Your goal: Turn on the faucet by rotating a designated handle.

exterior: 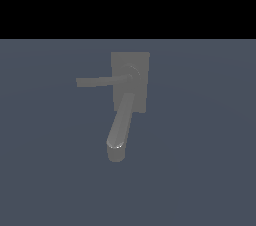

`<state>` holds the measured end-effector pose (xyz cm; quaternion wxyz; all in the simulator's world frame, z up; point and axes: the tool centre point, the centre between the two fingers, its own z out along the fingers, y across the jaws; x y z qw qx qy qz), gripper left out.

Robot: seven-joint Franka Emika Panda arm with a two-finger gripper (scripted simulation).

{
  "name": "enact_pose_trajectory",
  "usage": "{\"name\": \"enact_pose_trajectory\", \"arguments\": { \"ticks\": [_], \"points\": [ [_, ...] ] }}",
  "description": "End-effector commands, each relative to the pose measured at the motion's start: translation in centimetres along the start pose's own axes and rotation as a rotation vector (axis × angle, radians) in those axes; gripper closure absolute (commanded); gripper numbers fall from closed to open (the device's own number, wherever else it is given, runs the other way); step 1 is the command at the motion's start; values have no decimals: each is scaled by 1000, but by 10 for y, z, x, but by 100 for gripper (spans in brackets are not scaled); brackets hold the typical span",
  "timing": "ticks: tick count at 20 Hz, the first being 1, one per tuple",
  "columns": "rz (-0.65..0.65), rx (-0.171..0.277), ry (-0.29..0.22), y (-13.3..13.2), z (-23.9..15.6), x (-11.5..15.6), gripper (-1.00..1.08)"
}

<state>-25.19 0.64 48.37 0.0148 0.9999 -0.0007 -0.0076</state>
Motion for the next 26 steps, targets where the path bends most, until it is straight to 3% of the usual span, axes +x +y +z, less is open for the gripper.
{"name": "enact_pose_trajectory", "arguments": {
  "ticks": [1,9,15,20,26],
  "points": [
    [0,0,0,0,0,0,108],
    [5,-34,35,-3,-9,5,108],
    [-9,-95,12,5,-1,10,108],
    [-32,-179,-25,18,11,18,108],
    [-79,-318,-86,38,28,29,108]
  ]
}}
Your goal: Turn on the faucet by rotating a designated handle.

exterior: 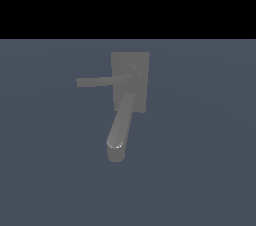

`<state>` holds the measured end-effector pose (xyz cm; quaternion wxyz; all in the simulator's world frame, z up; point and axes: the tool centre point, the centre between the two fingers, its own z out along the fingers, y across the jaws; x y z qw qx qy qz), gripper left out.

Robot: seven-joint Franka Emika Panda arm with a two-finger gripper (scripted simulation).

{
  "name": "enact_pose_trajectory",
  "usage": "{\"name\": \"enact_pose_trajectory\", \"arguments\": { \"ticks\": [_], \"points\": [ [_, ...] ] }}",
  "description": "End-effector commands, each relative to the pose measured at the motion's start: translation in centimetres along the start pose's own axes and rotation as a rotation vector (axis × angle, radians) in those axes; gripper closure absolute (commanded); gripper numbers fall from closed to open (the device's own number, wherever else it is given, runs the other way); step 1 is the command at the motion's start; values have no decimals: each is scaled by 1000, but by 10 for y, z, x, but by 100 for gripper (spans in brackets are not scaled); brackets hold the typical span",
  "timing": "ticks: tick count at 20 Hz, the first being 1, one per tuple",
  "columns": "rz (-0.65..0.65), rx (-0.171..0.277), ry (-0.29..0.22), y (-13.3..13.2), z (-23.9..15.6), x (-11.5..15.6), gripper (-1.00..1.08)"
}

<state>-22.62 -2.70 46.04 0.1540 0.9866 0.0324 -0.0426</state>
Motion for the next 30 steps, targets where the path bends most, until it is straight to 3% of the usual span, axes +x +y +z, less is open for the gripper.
{"name": "enact_pose_trajectory", "arguments": {
  "ticks": [1,17,30],
  "points": [
    [-25,-63,-27,7,9,6,108],
    [-239,-472,-180,46,55,47,108],
    [-466,-791,-271,60,78,93,108]
  ]
}}
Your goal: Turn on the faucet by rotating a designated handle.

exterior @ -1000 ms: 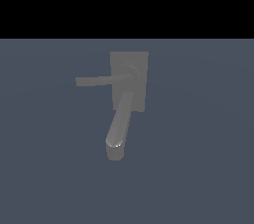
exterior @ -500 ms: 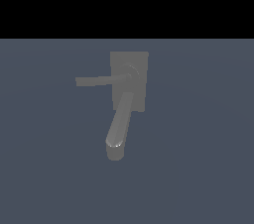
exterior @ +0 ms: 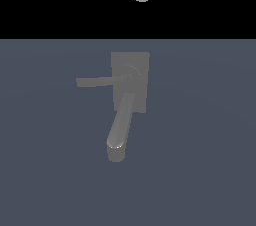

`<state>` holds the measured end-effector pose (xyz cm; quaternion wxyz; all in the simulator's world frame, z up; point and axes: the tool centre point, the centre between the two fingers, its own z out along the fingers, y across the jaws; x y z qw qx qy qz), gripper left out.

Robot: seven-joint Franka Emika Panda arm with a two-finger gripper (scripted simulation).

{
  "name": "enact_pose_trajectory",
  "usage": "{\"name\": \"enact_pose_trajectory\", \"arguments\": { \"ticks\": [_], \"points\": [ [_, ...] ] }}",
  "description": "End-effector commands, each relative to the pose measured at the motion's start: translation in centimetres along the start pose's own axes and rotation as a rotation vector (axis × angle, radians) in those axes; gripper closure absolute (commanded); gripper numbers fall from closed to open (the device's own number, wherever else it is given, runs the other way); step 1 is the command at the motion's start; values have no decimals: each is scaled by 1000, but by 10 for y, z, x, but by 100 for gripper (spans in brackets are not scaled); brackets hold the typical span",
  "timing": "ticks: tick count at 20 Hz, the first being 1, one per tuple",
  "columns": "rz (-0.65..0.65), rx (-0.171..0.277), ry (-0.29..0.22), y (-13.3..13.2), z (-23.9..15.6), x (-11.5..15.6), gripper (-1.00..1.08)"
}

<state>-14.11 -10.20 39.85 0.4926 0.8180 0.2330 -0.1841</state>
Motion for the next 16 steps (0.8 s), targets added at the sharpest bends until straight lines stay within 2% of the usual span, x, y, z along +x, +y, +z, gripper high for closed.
{"name": "enact_pose_trajectory", "arguments": {
  "ticks": [1,9,16],
  "points": [
    [-44,-65,-11,3,2,10,108],
    [-181,-258,-33,8,5,43,108],
    [-265,-373,-38,8,4,66,108]
  ]
}}
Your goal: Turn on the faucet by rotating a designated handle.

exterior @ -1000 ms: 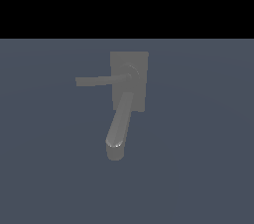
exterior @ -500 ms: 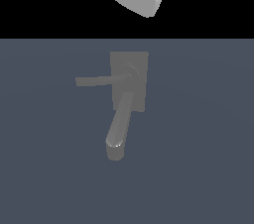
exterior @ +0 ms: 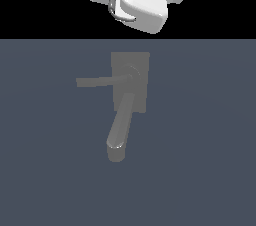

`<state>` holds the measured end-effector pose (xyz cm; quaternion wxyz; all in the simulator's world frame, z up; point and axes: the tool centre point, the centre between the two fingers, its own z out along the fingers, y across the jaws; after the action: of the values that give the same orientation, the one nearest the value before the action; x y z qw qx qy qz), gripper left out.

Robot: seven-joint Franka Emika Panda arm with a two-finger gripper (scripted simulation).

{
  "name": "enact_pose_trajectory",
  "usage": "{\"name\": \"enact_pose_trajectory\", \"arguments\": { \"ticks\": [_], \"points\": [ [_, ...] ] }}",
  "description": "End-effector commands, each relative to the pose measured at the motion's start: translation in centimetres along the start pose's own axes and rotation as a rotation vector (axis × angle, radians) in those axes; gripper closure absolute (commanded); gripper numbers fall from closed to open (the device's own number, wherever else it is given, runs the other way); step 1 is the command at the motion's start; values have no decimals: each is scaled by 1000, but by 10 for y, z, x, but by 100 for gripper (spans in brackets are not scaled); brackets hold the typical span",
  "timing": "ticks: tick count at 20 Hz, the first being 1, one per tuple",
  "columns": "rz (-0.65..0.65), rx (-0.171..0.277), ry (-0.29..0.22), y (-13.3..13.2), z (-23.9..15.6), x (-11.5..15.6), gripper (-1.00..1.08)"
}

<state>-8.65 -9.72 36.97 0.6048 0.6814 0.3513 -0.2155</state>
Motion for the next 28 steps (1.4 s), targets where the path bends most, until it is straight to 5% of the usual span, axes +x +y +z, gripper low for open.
{"name": "enact_pose_trajectory", "arguments": {
  "ticks": [1,18,28],
  "points": [
    [-24,-36,-1,2,-1,7,108],
    [21,-143,43,29,-18,6,108],
    [232,-311,141,92,-70,-33,108]
  ]
}}
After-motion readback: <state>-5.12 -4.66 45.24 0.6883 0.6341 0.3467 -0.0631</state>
